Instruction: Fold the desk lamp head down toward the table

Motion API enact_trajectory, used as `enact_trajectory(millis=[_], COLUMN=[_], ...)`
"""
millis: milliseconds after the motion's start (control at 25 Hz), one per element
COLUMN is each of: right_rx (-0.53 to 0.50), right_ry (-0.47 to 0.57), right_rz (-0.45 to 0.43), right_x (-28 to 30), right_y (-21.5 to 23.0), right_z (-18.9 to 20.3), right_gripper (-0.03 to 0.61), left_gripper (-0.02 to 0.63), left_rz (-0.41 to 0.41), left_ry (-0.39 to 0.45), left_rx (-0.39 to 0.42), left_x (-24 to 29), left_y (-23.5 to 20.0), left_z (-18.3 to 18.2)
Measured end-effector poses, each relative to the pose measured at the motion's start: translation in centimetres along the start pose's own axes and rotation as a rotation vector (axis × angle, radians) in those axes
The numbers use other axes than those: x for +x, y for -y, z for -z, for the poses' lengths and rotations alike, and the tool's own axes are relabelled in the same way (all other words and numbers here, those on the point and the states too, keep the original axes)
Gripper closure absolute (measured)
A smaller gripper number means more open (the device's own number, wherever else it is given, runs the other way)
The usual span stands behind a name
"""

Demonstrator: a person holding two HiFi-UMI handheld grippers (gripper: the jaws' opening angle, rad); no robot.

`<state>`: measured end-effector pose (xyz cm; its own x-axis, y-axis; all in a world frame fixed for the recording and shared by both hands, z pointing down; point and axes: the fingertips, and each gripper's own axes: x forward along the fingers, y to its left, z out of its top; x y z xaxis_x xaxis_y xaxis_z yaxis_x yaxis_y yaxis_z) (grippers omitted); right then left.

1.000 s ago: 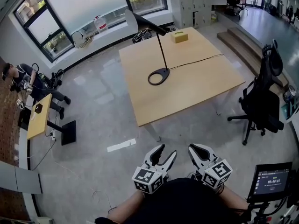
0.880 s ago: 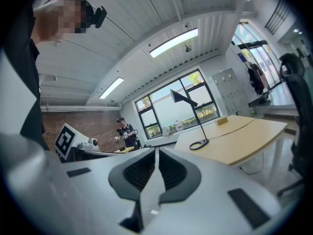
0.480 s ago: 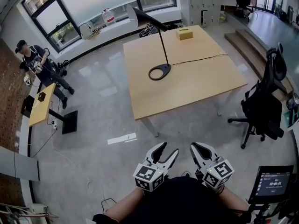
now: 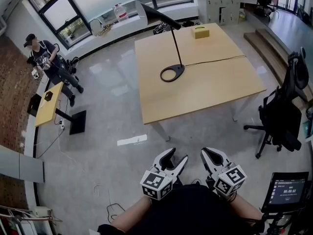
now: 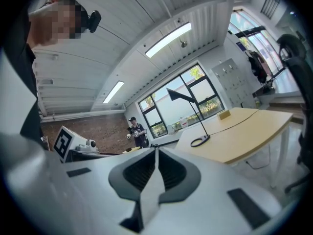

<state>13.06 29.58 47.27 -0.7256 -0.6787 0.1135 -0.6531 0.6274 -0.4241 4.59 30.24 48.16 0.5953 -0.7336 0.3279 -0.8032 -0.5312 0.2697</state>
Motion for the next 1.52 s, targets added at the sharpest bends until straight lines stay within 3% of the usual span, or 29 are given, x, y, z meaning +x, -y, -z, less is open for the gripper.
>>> enact_trajectory(millis=[880, 1280, 1520], right_rx=[-0.008, -0.022, -0.024], right_ry=[-0.027, -0.040, -0.051], right_rz=[0.199, 0.235, 0.256], right_x=[15.5, 21.9, 23.3], right_y=[5.2, 5.1, 6.0], right_z=[-3.8, -4.3, -4.5], right_gripper=[0.558, 0.558, 0.558], left_gripper=[0.371, 0.371, 0.371], left_rz=[0.153, 0.142, 0.139], left_ry=[-0.003, 0.018, 0.038], left_rx=[-0.054, -0.078, -0.073], left_x=[7.7, 7.7, 8.5], left_y=[-15.3, -23.1, -25.1], left_z=[-6.5, -8.3, -9.6])
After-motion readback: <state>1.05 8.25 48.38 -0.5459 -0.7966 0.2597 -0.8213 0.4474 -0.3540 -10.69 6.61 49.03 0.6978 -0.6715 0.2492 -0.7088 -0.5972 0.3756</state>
